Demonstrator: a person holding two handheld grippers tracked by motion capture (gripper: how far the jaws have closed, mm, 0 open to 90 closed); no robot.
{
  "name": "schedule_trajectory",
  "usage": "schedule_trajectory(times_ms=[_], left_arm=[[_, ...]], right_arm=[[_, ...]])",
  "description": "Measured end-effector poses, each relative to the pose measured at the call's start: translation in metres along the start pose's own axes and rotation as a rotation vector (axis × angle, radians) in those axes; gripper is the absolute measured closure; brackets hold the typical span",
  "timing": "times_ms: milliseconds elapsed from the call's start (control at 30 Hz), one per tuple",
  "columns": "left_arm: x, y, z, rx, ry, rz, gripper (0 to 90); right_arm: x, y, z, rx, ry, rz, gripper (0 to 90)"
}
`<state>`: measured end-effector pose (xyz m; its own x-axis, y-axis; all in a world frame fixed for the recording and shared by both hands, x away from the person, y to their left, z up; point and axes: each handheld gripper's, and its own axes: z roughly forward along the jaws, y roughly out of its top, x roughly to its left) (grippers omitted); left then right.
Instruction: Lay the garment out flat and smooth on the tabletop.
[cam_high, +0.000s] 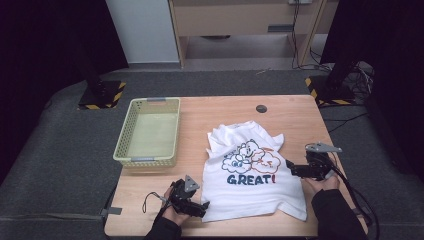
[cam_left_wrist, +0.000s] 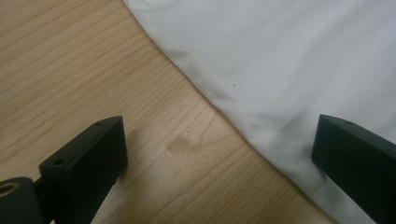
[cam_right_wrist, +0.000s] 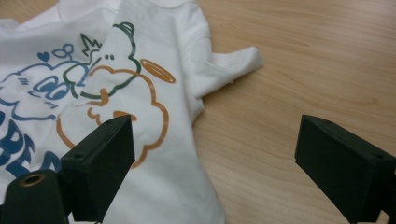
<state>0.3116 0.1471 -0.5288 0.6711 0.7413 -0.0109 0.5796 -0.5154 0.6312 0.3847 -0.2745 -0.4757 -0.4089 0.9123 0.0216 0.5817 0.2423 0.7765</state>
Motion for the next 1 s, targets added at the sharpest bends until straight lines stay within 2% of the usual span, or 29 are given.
schedule_trajectory(times_ms=[267,1000], left_arm=[[0.000,0.000,0.000,-0.002,-0.001,0.001,1.8],[-0.001,0.000,0.001,-0.004,-0.003,0.002,0.7]], right_arm=[[0.007,0.016,0.017,-0.001,0.013,-0.013,12.4],[0.004,0.044,0.050,-0.020,0.006,0.033,17.0]])
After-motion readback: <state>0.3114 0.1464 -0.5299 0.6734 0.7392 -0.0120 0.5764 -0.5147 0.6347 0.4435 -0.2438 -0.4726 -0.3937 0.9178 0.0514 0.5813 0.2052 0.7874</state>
